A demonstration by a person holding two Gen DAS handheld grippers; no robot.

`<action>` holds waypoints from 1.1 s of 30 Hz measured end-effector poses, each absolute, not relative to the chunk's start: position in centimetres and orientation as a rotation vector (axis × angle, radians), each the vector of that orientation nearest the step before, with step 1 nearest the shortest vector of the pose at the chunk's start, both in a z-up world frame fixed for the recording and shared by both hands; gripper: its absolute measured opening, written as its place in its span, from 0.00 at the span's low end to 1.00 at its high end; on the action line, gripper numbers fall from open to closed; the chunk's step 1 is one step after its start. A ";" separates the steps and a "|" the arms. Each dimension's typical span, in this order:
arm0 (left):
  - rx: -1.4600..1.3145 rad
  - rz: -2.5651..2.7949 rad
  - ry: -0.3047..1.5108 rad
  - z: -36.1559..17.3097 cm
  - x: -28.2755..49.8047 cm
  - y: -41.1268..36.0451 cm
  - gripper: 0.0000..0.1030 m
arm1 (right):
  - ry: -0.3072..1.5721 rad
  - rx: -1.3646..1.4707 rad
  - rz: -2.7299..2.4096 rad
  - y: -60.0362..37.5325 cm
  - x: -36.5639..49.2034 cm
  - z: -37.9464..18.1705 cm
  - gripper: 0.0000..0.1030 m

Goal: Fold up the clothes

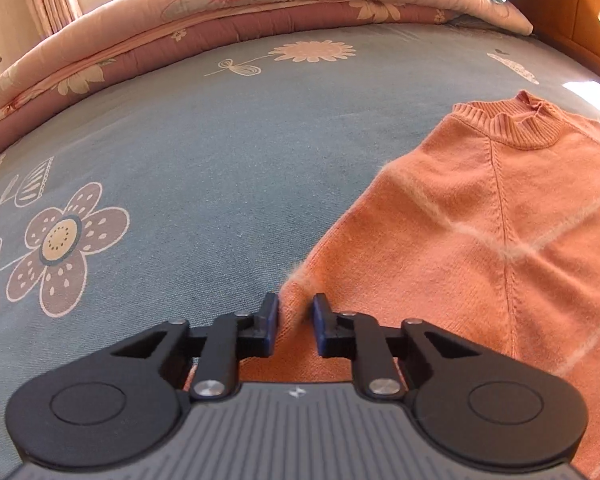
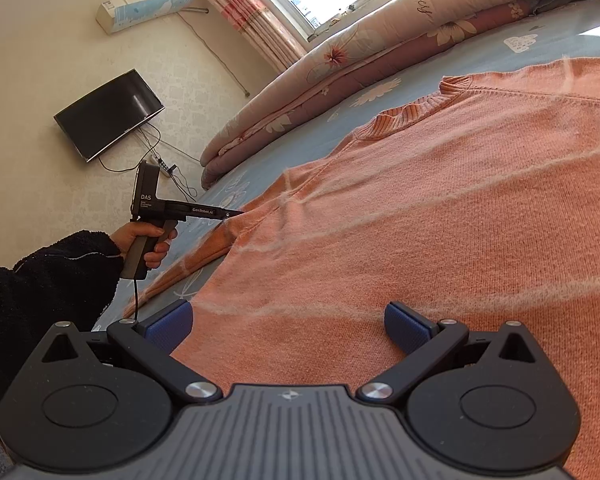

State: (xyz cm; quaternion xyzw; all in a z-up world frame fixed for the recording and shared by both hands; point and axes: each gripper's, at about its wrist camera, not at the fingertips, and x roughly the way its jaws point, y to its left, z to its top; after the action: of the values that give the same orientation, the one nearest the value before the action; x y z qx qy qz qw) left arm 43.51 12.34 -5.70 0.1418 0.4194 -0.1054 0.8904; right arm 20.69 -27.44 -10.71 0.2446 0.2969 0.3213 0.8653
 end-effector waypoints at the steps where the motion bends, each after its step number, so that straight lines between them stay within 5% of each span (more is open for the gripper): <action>1: 0.300 -0.197 0.867 -5.5 43.5 12.1 0.08 | 0.622 0.513 0.673 -27.4 20.7 -10.7 1.00; 6: 0.338 -0.034 0.836 -5.9 45.1 11.8 0.02 | 0.622 0.511 0.672 -27.4 20.7 -10.7 1.00; 14: 0.087 -0.113 0.749 -2.4 40.9 12.7 0.08 | 0.622 0.507 0.670 -27.4 20.6 -10.6 1.00; 17: 0.058 -0.214 0.783 -2.3 38.6 10.9 0.14 | 0.622 0.506 0.670 -27.4 20.6 -10.6 1.00; 23: 0.004 -0.116 0.957 -6.4 38.0 11.5 0.14 | 0.623 0.500 0.667 -27.3 20.6 -10.5 1.00; 31: -0.029 -0.094 0.981 -4.3 35.1 14.4 0.11 | 0.624 0.482 0.658 -27.0 20.5 -10.5 1.00; 33: -0.010 -0.116 0.924 -3.2 35.2 13.7 0.26 | 0.624 0.481 0.657 -26.9 20.5 -10.5 1.00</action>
State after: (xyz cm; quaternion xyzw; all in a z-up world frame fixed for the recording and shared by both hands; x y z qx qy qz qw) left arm 35.15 13.74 -3.16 -0.0048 0.4455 -0.0559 0.8935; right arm 20.54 -26.90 -10.53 0.2303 0.2986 0.3145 0.8712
